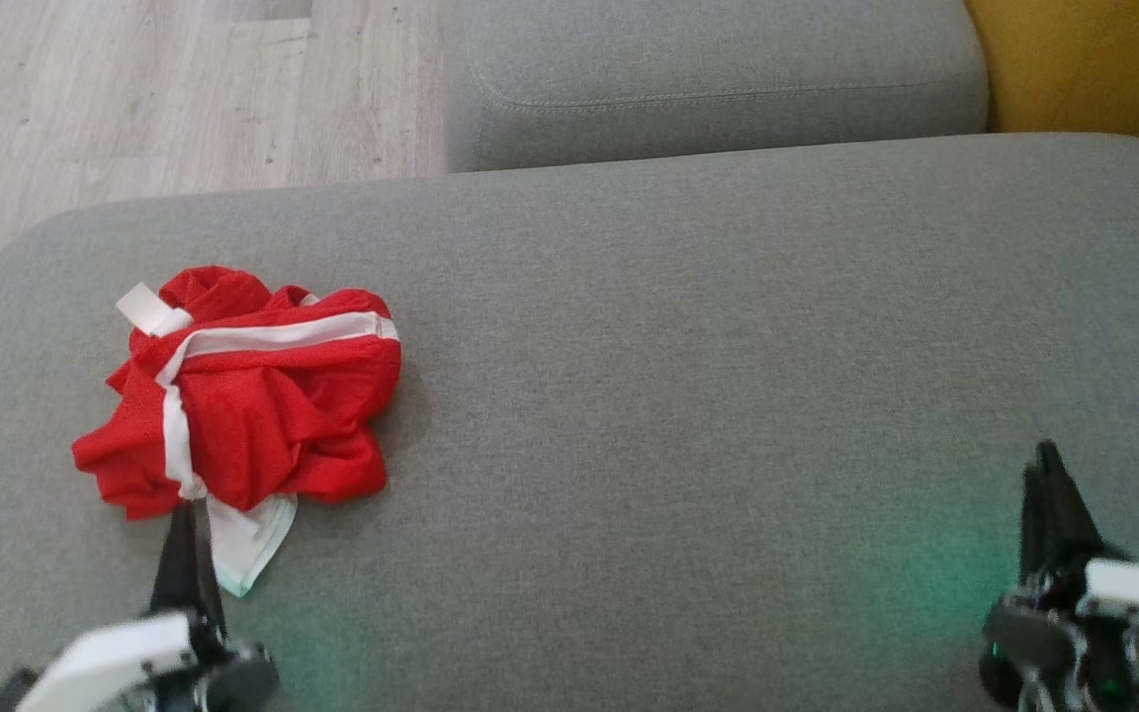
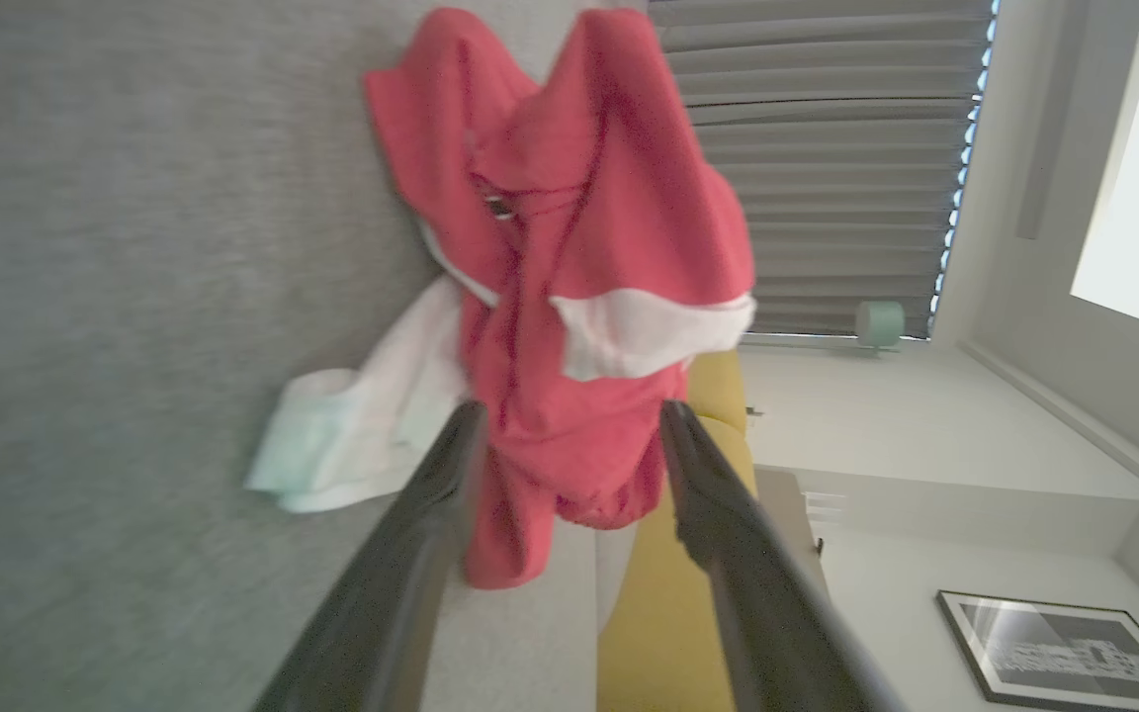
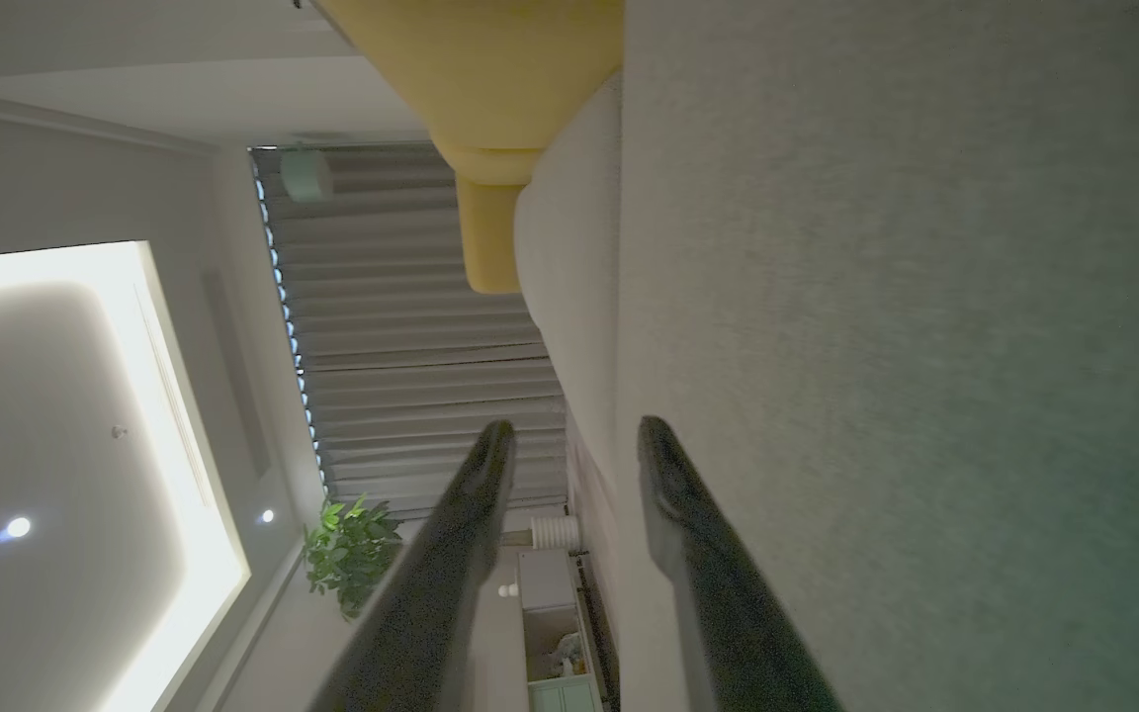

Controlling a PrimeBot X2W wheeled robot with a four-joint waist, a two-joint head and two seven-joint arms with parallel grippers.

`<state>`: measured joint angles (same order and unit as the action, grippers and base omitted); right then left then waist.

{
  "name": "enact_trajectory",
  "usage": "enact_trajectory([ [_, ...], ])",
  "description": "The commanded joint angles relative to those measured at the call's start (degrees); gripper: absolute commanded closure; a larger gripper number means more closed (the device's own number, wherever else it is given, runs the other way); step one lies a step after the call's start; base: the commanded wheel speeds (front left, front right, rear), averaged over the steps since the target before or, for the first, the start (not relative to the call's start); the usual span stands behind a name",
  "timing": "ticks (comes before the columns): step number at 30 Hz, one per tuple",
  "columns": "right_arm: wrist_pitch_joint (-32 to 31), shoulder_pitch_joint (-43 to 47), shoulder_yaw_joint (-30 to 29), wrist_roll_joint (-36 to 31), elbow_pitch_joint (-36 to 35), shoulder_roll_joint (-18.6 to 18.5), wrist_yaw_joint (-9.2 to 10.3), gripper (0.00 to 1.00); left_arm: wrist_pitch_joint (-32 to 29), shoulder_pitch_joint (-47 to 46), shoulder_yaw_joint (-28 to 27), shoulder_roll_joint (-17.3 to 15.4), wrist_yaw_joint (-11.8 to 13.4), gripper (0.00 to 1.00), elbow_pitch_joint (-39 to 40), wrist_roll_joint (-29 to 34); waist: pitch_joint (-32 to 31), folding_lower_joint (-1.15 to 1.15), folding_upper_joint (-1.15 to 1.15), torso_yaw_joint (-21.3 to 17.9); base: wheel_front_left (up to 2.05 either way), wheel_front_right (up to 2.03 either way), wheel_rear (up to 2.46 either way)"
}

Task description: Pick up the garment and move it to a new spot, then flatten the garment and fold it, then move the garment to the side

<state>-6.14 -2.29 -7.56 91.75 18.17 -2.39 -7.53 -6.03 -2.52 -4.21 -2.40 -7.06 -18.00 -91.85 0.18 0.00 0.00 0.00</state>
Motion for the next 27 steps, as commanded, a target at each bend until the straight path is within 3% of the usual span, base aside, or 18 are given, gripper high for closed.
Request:
enact_trajectory([
  [1, 0.1, 0.3, 0.1, 0.0, 0.4, 0.0, 0.0, 0.0, 0.1, 0.3, 0.1, 0.0, 0.0, 0.0, -0.5, 0.0, 0.0, 0.0, 0.0, 0.0, 0.0, 0.0, 0.0],
  [13, 2.1, 0.3, 1.4, -2.4, -0.6, 0.0, 0.0, 0.0, 2.1, 0.7, 0.6, 0.0, 0.0, 0.0, 1.3, 1.1, 0.0, 0.0, 0.0, -0.1, 0.0, 0.0, 0.0],
  [27, 4.3, -0.3, 1.4, -11.8, -2.5, -0.1, 0.01, 0.0, 4.3, 0.5, -0.9, -0.1, -0.1, 0.0, 3.3, 6.6, 0.0, 0.0, 0.0, 0.2, 0.0, 0.0, 0.0],
])
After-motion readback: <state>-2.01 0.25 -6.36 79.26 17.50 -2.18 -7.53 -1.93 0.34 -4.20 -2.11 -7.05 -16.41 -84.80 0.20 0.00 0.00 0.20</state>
